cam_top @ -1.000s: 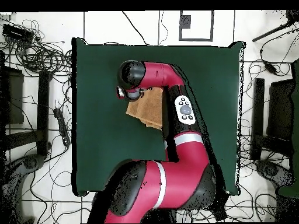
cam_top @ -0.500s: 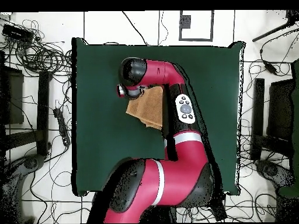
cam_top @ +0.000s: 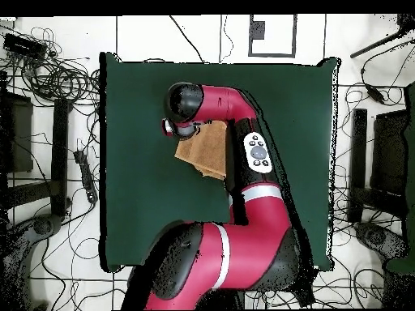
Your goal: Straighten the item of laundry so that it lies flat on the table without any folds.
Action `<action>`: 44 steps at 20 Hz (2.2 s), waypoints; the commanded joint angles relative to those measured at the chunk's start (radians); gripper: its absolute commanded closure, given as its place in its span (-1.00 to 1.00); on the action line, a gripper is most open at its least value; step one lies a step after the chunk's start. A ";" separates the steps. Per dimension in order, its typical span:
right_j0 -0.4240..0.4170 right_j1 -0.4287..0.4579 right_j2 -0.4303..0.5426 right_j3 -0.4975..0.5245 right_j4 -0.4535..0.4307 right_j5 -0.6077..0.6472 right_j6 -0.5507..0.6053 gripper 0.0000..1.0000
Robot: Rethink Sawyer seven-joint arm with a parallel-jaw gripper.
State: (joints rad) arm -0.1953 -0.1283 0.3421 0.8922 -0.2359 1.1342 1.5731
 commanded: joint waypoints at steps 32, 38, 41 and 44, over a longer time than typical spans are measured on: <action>0.102 -0.028 -0.078 0.114 -0.012 0.008 0.073 -1.00; 0.093 -0.018 -0.094 0.087 -0.035 0.010 0.012 -1.00; 0.091 -0.023 -0.099 0.079 -0.037 0.035 -0.005 -1.00; 0.088 -0.036 -0.097 0.078 -0.022 0.069 -0.006 -1.00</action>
State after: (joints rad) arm -0.1333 -0.1691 0.2498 0.9458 -0.2226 1.0814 1.5729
